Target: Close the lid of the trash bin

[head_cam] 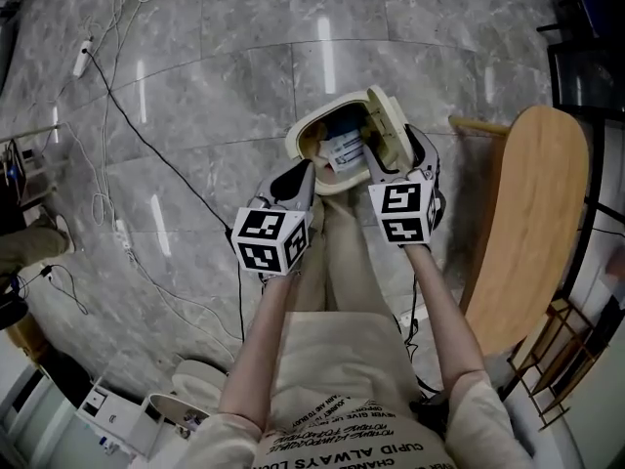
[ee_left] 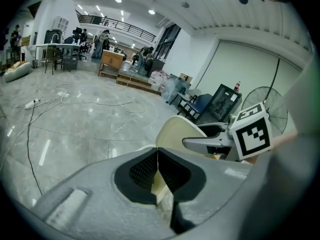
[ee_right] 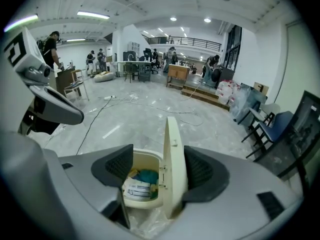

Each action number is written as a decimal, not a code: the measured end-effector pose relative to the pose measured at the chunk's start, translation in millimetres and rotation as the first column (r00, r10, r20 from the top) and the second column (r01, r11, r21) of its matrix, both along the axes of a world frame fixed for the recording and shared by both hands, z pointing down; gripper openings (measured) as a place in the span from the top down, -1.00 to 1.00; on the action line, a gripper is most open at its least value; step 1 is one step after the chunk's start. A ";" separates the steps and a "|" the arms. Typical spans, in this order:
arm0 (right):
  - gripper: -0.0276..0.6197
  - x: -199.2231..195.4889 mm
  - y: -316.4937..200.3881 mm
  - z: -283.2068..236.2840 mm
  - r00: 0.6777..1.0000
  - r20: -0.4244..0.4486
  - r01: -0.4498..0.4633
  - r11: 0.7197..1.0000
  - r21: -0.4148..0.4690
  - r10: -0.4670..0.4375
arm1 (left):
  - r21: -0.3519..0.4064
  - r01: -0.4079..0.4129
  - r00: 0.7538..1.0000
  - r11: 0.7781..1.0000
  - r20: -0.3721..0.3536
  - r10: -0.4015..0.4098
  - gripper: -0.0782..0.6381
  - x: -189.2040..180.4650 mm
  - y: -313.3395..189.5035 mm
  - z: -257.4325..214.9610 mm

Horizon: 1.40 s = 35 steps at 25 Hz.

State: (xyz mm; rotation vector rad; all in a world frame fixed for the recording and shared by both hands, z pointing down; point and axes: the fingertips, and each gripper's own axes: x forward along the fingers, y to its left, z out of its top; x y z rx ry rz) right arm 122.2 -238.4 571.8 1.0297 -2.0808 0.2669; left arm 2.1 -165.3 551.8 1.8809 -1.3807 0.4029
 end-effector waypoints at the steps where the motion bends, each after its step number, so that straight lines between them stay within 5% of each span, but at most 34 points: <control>1: -0.06 -1.3 0.8 1.0 1.000 -0.006 0.001 1.000 0.008 -0.001 | -0.001 0.003 1.000 1.000 -0.001 -0.003 0.72 -1.1 1.5 2.9; 14: -0.06 -27.9 28.1 11.0 0.999 -0.045 -0.004 1.000 0.021 0.005 | 0.000 0.008 0.998 1.000 -0.061 -0.008 0.72 -18.0 22.0 13.7; 35: -0.05 -94.5 77.0 59.7 0.987 0.005 -0.163 0.986 -0.025 0.163 | -0.063 -0.175 0.983 0.983 -0.061 0.171 0.72 -75.3 52.5 46.9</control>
